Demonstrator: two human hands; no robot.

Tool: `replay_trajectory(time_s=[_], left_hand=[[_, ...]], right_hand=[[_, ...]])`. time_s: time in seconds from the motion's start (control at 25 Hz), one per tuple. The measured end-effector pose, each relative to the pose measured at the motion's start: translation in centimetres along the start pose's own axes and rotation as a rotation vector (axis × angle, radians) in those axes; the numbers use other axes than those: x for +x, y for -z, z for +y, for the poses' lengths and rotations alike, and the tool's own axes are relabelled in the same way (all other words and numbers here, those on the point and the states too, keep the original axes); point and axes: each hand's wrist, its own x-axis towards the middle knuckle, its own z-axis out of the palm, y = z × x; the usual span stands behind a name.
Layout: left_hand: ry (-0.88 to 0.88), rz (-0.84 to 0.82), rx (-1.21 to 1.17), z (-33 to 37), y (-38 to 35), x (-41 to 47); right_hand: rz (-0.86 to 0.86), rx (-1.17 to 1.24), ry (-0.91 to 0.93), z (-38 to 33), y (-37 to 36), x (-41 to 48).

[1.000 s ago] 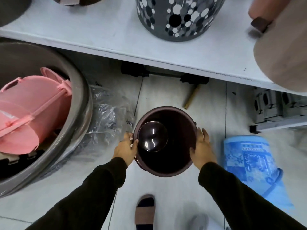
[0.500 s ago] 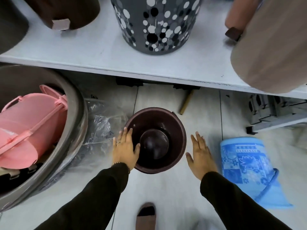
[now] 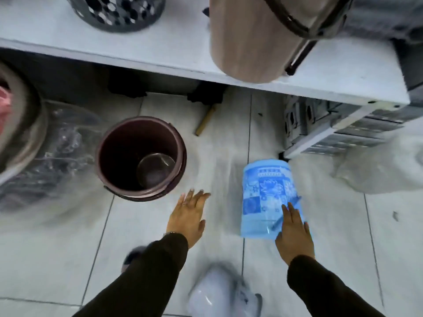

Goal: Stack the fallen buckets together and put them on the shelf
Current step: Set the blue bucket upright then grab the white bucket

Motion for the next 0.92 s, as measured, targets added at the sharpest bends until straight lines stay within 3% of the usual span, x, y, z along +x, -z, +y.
replay_trajectory(time_s=[0.08,0.24,0.36,0.52,0.64,0.84,0.92], left_hand=[[-0.011,-0.054,-0.038,4.6,-4.7,-0.6],[0.094,-0.159,-0.260,11.7,-12.9,0.5],[0.234,-0.065,-0.492,14.9,-15.6,2.5],[0.232,0.113,-0.486,15.7,-14.4,3.7],[0.289,0.221,-0.544,16.2,-10.4,5.2],[0.463,0.236,-0.768,16.7,-5.2,9.5],[0.554,0.219,-0.900,16.4,-4.6,10.7]], right_hand=[[-0.032,-0.029,-0.082,6.3,-1.6,-0.1],[-0.039,0.247,-0.092,13.9,-5.8,2.1],[0.004,0.420,-0.048,16.2,-7.7,4.6],[0.166,0.350,0.012,16.4,-6.1,6.1],[0.304,0.638,0.071,15.5,-2.3,7.4],[0.075,0.673,0.122,14.1,0.7,8.5],[0.075,0.697,0.164,13.3,0.8,8.7]])
